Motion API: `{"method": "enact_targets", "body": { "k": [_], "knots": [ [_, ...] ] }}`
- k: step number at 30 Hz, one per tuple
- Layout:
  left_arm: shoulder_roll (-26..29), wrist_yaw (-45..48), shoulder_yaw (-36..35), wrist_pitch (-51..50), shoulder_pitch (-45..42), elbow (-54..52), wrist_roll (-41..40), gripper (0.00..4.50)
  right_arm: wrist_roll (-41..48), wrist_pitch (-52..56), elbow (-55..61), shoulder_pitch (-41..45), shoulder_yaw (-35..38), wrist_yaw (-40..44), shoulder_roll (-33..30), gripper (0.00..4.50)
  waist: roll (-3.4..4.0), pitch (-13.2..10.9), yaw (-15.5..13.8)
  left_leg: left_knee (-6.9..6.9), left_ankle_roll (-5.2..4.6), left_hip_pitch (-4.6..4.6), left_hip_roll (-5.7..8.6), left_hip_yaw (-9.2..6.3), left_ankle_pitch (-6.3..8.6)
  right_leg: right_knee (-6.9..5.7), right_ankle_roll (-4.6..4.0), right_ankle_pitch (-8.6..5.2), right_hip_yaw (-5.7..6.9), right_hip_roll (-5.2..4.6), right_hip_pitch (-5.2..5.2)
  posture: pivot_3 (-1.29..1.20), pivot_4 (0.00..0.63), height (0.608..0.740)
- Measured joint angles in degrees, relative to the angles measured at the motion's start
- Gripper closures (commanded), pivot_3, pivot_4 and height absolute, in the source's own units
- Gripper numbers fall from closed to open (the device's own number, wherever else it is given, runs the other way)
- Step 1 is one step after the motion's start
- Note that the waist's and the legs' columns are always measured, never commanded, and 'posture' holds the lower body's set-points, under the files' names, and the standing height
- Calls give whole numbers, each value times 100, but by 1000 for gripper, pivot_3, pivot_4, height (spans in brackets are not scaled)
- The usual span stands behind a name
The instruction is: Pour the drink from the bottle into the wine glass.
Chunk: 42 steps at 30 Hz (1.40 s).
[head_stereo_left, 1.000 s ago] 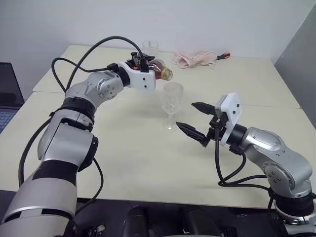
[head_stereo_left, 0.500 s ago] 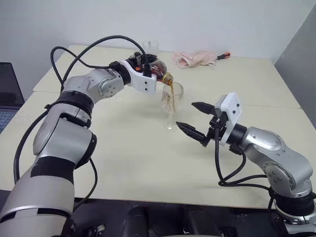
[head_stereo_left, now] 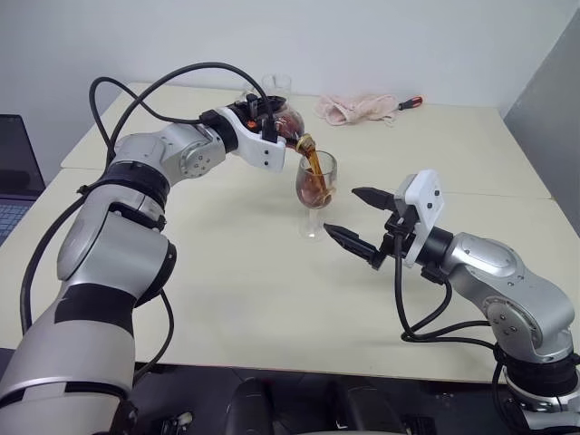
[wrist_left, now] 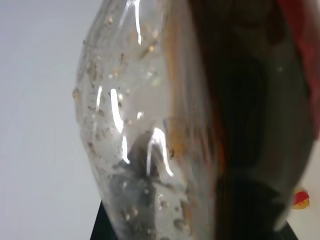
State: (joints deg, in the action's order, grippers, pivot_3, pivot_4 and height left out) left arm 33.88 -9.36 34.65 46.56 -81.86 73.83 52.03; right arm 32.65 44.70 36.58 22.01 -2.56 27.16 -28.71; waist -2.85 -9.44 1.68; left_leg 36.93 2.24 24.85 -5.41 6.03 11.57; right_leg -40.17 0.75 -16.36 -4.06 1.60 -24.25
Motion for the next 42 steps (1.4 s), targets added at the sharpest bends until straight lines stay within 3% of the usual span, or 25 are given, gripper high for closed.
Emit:
{"method": "enact_targets", "body": {
  "k": [22, 26, 32, 38, 42],
  "knots": [
    [64, -46, 47, 15, -108, 21, -89, 3475, 10, -27, -53, 111, 1, 17, 31, 0, 0, 0, 2, 12, 0, -7, 3, -1, 0, -45, 0, -1, -2, 0, -6, 0, 150, 740],
    [4, 753, -667, 47, -9, 94, -979, 3475, 164, -34, -64, 230, 119, 2, 224, 0, 0, 0, 4, 14, 1, -9, 3, -2, -1, -64, -1, -2, -1, 0, -10, 0, 150, 740],
    [-261, 2827, -2080, -125, 861, 79, -2874, 3475, 363, 66, -59, 458, 152, 11, 183, 0, 1, 1, 21, 25, 8, -16, 0, -2, -7, -83, -2, -1, -1, 1, -9, 0, 150, 740],
    [-587, 4560, -3927, -1538, 1982, -191, -5180, 3476, 747, 231, -70, 1087, 253, 21, 211, 0, 1, 1, 47, 38, 9, -14, -6, -28, -9, -91, -3, -1, 12, 8, -3, 0, 150, 740],
    [-814, 5008, -4532, -2392, 2674, -715, -6020, 3476, 922, 568, -201, 1566, 82, 14, 263, 0, 1, 1, 31, 51, 9, -10, -8, -42, -8, -90, -3, -1, 24, 9, 5, 0, 150, 740]
  ]
}}
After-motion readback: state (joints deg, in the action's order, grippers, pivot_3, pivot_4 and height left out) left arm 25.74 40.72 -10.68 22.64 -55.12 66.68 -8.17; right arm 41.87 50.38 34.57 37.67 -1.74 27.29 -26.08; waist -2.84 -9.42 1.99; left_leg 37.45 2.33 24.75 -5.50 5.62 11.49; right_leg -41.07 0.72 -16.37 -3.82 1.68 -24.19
